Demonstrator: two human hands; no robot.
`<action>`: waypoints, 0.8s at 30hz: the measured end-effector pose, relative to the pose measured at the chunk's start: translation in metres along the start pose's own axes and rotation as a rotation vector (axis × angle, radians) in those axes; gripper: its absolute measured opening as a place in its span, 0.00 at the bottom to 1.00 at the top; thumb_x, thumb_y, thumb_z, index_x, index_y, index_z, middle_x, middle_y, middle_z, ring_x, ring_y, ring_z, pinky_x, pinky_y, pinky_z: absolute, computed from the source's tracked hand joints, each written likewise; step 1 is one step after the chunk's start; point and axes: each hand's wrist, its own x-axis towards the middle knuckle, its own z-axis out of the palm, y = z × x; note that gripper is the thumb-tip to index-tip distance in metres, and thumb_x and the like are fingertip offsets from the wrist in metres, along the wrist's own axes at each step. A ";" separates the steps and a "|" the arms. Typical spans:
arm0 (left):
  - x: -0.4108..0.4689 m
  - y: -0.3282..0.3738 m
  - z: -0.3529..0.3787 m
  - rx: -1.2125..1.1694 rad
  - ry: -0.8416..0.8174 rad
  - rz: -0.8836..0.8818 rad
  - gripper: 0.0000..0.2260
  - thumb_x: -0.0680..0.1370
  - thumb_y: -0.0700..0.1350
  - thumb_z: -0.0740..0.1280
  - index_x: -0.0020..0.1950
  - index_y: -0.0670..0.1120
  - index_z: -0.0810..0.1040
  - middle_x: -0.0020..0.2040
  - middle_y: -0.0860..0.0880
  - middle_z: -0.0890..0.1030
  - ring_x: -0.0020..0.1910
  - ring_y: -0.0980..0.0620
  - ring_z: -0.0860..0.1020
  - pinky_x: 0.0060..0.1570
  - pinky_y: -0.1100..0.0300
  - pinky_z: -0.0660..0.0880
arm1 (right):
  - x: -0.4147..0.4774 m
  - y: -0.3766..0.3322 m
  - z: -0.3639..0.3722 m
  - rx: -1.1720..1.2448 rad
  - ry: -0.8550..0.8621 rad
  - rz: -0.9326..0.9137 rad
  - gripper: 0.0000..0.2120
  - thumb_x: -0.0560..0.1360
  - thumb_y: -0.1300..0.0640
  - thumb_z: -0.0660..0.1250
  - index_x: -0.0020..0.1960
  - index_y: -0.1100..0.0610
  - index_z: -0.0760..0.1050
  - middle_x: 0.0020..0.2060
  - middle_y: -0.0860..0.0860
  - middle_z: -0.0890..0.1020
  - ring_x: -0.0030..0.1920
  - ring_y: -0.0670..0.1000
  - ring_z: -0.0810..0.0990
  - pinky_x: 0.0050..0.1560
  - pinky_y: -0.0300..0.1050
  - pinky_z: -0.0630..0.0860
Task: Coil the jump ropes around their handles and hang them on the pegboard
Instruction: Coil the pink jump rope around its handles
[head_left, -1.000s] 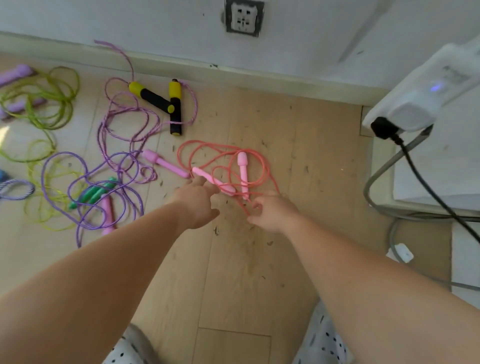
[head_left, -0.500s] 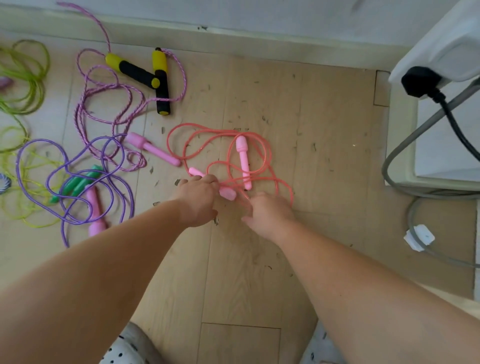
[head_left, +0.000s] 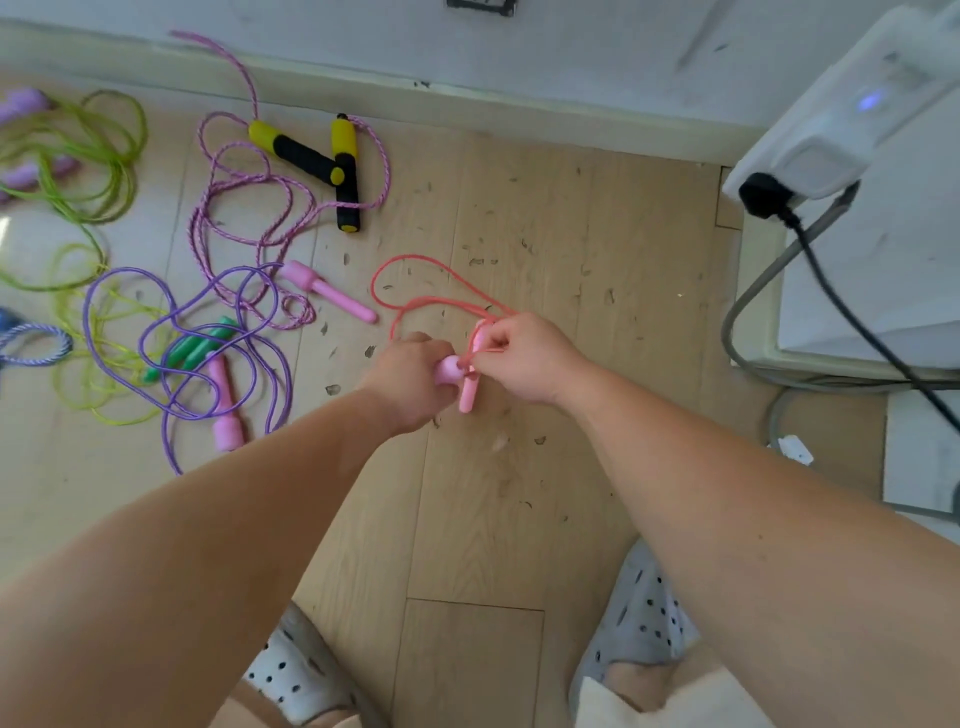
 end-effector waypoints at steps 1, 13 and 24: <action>-0.013 0.011 -0.013 -0.050 0.040 -0.002 0.05 0.74 0.42 0.71 0.49 0.46 0.80 0.49 0.47 0.76 0.49 0.44 0.77 0.44 0.56 0.67 | -0.017 -0.015 -0.010 0.047 -0.001 0.007 0.12 0.75 0.50 0.71 0.43 0.59 0.83 0.37 0.49 0.85 0.40 0.43 0.77 0.44 0.43 0.74; -0.303 0.229 -0.260 -0.353 0.079 -0.099 0.10 0.75 0.33 0.63 0.50 0.46 0.76 0.37 0.46 0.77 0.33 0.49 0.72 0.28 0.62 0.67 | -0.322 -0.263 -0.170 0.240 0.003 -0.042 0.05 0.76 0.61 0.68 0.48 0.59 0.82 0.31 0.47 0.80 0.23 0.38 0.73 0.25 0.34 0.68; -0.480 0.412 -0.393 -0.680 0.004 0.031 0.06 0.75 0.35 0.75 0.49 0.39 0.81 0.40 0.53 0.83 0.33 0.61 0.77 0.35 0.69 0.72 | -0.546 -0.402 -0.302 0.336 0.009 -0.242 0.05 0.76 0.63 0.68 0.47 0.62 0.82 0.34 0.53 0.81 0.31 0.44 0.74 0.33 0.38 0.72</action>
